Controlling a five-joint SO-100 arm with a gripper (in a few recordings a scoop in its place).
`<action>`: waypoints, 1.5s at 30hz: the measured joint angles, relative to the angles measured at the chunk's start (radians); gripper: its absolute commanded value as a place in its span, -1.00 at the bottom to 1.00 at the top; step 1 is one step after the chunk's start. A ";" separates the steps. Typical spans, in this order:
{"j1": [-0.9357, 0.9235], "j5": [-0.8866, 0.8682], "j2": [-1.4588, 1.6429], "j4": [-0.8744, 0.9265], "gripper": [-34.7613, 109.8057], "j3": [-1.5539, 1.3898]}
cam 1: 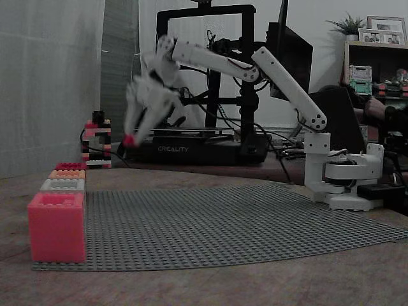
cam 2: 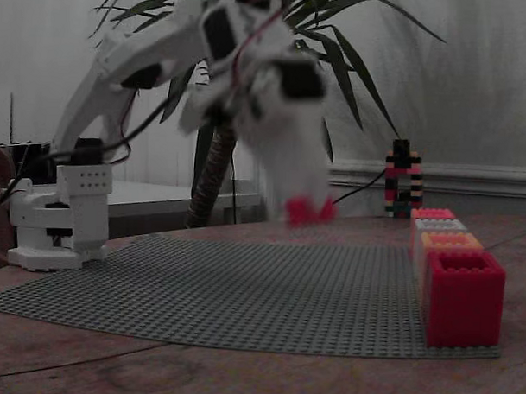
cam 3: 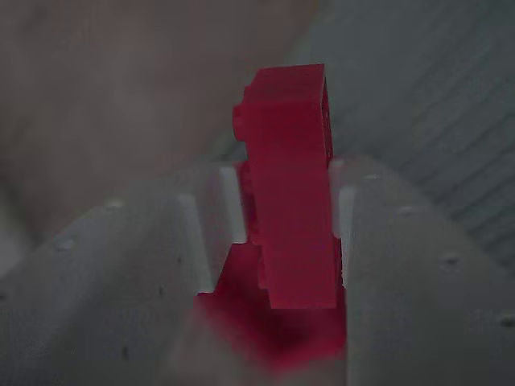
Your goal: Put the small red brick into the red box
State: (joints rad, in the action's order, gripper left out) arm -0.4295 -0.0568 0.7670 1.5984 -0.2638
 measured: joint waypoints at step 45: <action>0.161 0.347 -0.598 -0.407 -0.42 0.545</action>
State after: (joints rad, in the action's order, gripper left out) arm -0.2684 0.2899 0.1687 1.1919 0.2807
